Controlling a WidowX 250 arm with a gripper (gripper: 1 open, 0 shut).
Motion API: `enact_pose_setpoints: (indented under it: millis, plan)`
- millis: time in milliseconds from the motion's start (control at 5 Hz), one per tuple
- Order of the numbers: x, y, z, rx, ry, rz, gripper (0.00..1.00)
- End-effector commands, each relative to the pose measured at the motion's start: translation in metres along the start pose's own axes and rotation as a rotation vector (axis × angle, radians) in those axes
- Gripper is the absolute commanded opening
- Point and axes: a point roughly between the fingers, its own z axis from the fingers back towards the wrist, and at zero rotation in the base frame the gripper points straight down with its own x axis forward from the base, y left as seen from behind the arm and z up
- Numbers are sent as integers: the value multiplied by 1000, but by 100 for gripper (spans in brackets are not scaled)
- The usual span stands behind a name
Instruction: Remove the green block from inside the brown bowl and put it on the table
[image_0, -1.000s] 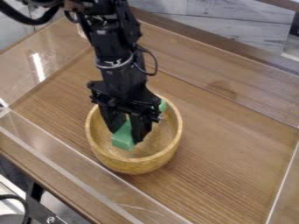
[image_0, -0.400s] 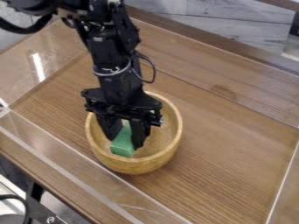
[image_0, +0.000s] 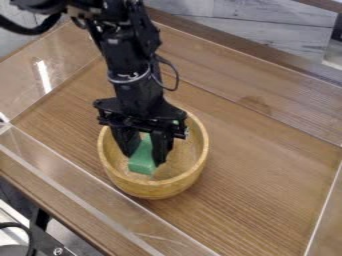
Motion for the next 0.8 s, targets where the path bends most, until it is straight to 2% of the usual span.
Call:
enact_pose_setpoints:
  millis: [0,200,600]
  plan:
    - [7,-5,7,0,-33,-23,0]
    - [6,-10,4,-2,-28,-56,0]
    - [12,-12,25,-2,-31,-61,0]
